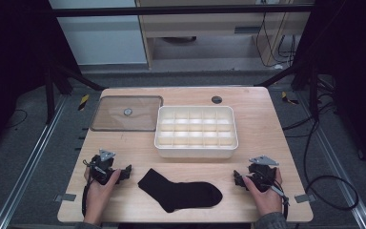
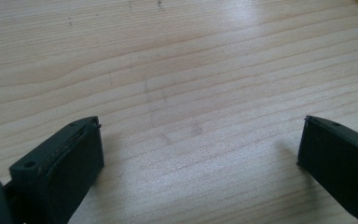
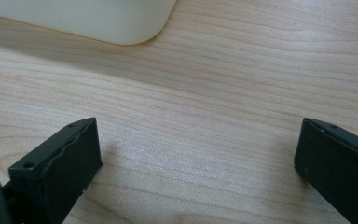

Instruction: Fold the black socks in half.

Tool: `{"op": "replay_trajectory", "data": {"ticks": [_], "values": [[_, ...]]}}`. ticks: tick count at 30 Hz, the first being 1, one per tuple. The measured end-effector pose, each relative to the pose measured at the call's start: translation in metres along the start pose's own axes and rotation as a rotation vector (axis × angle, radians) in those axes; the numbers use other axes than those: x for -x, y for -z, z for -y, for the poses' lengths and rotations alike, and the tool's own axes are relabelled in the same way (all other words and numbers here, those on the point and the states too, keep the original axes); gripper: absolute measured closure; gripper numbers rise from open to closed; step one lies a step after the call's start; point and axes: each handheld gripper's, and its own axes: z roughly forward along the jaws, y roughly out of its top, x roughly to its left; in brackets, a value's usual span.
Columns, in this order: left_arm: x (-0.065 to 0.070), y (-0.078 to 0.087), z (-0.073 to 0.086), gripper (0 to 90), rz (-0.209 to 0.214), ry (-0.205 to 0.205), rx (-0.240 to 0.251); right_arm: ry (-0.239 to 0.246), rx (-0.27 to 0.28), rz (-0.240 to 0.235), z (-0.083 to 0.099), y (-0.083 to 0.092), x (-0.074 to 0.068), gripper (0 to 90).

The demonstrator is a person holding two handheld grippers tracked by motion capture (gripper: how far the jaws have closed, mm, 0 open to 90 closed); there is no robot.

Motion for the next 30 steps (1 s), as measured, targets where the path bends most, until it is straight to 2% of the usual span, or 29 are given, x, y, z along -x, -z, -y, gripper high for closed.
{"op": "replay_trajectory", "data": {"ticks": [5, 6, 11, 12, 13, 14, 15, 16, 17, 19, 20, 22, 23, 24, 25, 27, 29, 30], "values": [[0.000, 0.000, 0.000, 0.0, -0.003, 0.002, 0.000, -0.002, 0.005, -0.010, 0.001, 0.001, 0.001, 2.8], [0.000, 0.000, 0.000, 0.0, 0.002, -0.003, 0.000, 0.013, 0.008, -0.012, 0.001, 0.002, 0.002, 3.9], [-0.002, 0.001, 0.000, 0.9, 0.021, -0.022, 0.001, 0.020, 0.012, -0.032, 0.001, 0.002, 0.003, 5.3], [-0.002, 0.002, 0.000, 1.9, 0.029, -0.022, -0.005, 0.022, 0.011, -0.032, 0.001, 0.002, 0.004, 5.7], [-0.003, 0.005, -0.002, 6.9, 0.066, -0.017, 0.001, 0.017, 0.008, -0.029, 0.000, 0.002, 0.003, 6.8], [-0.003, 0.005, -0.002, 13.1, 0.066, -0.017, 0.001, 0.017, 0.008, -0.029, 0.000, 0.002, 0.003, 6.8], [-0.002, 0.007, -0.003, 13.1, 0.102, -0.015, 0.010, 0.015, 0.009, -0.030, 0.000, 0.002, 0.003, 8.4], [-0.002, 0.009, -0.004, 16.4, 0.117, -0.019, 0.010, 0.023, 0.023, -0.037, 0.000, 0.004, 0.003, 18.1], [-0.001, 0.010, -0.004, 16.4, 0.119, -0.021, 0.014, 0.023, 0.023, -0.037, 0.000, 0.004, 0.003, 18.1], [0.002, 0.017, -0.004, 16.4, 0.131, -0.023, 0.022, 0.030, 0.029, -0.038, 0.000, 0.005, 0.003, 25.7], [0.003, 0.022, -0.004, 16.4, 0.141, -0.018, 0.026, 0.032, 0.025, -0.050, -0.001, 0.007, 0.003, 30.2], [0.007, 0.034, -0.004, 16.4, 0.135, -0.041, 0.025, 0.021, 0.006, -0.083, -0.003, 0.013, 0.001, 30.3], [0.008, 0.040, -0.005, 16.4, 0.136, -0.052, 0.021, 0.032, 0.004, -0.081, -0.005, 0.018, 0.000, 30.3], [0.009, 0.043, -0.006, 16.3, 0.139, -0.054, 0.025, 0.041, 0.004, -0.084, -0.007, 0.023, -0.003, 31.5], [0.011, 0.049, -0.009, 16.3, 0.159, -0.038, 0.025, 0.060, -0.008, -0.106, -0.012, 0.031, -0.009, 32.4], [0.013, 0.051, -0.011, 15.6, 0.175, -0.033, 0.019, 0.060, -0.023, -0.120, -0.015, 0.035, -0.011, 33.0], [0.019, 0.054, -0.016, 14.9, 0.194, -0.054, -0.012, 0.092, -0.068, -0.157, -0.025, 0.046, -0.018, 34.3], [0.026, 0.056, -0.021, 14.2, 0.192, -0.097, -0.052, 0.119, -0.101, -0.203, -0.036, 0.056, -0.027, 35.5]]}}
